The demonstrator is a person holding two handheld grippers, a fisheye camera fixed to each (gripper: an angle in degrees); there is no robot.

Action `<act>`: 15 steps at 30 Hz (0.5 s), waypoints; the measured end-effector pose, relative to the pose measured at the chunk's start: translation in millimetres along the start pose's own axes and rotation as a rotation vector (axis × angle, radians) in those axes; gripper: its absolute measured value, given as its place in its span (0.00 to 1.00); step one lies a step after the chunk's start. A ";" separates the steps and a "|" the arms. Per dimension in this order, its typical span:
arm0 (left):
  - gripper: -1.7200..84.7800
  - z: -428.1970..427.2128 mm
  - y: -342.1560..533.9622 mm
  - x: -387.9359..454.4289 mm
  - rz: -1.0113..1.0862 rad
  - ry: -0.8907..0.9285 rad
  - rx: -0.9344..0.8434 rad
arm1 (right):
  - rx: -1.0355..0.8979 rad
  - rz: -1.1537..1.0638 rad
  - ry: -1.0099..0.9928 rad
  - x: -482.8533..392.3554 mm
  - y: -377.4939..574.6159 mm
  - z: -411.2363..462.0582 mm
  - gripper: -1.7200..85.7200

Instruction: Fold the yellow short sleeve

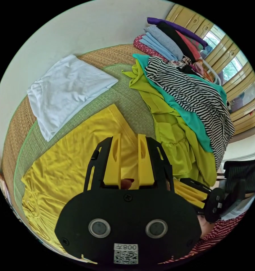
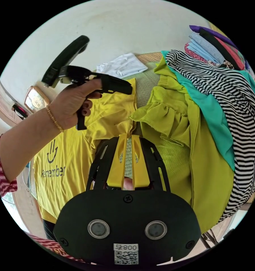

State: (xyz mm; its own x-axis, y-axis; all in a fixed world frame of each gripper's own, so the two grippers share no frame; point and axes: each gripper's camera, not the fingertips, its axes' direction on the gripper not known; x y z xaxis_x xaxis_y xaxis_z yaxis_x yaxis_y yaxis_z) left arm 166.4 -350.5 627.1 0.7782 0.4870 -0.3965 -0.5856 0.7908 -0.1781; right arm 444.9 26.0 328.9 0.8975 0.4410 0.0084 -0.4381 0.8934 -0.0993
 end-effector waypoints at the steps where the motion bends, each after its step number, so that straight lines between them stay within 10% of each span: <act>1: 0.10 3.4 -5.3 4.2 0.019 -0.031 0.005 | -0.001 0.002 -0.007 1.1 -0.3 0.6 0.06; 15: 0.04 -45.0 -1.5 -77.3 -0.152 0.174 0.245 | 0.070 -0.047 -0.178 6.5 -30.8 -10.4 0.04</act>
State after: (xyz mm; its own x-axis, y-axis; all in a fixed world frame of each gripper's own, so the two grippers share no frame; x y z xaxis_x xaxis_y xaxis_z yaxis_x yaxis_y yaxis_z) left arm 96.8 -406.0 617.5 0.7895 0.3031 -0.5337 -0.3777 0.9253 -0.0333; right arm 464.8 0.4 321.7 0.8965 0.4012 0.1881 -0.4039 0.9145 -0.0257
